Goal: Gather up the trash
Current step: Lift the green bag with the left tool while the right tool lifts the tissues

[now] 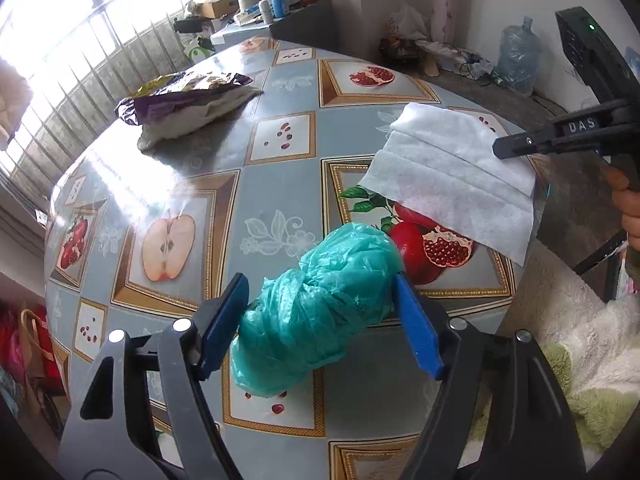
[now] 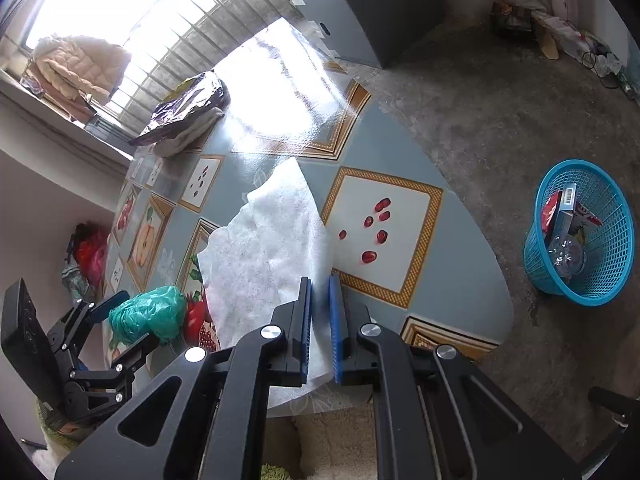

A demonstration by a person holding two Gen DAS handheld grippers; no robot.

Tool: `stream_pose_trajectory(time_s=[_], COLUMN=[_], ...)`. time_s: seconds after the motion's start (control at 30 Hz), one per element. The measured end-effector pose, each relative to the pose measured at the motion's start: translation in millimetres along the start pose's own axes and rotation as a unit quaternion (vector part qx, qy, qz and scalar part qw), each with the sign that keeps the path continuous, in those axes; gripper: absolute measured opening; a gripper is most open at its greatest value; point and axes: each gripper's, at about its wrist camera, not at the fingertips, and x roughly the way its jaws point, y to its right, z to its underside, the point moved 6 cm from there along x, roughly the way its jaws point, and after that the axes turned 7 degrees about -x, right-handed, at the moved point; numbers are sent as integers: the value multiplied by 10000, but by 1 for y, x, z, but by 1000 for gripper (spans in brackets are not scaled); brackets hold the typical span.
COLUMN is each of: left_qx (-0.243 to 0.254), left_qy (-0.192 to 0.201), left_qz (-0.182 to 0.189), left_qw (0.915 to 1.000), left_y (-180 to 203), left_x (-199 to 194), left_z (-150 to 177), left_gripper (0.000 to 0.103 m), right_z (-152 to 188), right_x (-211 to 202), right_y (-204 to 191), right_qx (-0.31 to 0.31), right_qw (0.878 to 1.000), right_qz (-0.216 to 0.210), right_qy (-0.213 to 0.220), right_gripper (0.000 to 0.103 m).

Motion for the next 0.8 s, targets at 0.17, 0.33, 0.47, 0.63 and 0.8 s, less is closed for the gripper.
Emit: stream_pose_trajectory(time_s=[0.17,0.33,0.47,0.63,0.8], left_qx=[-807,-2110,-2650,-2539,-2267], left_qy=[-53,-103,-112,78,253], left_qz=[149,504,854,970,974], left_qw=[9966,9761,9604,9623,9688], left_y=[-10,-25,-25,-18,-20], left_x=[9,21,25,11,-9], left_z=[-13,-29,-34,-34,-30], left_gripper=[67,67,68,76,78], right_z=[2,4,5,1,-1], right_x=[-2,-4,-3,-7,-13], right_y=[4,4,0,0,-4], right_qx=[124,239,197,122,-178], right_qw=[9999,9995,9994,9996,9995], right_qz=[-84,-192,-270,-233,-135], right_qy=[-7,24,15,111,229], right_gripper=[10,10,10,27,43])
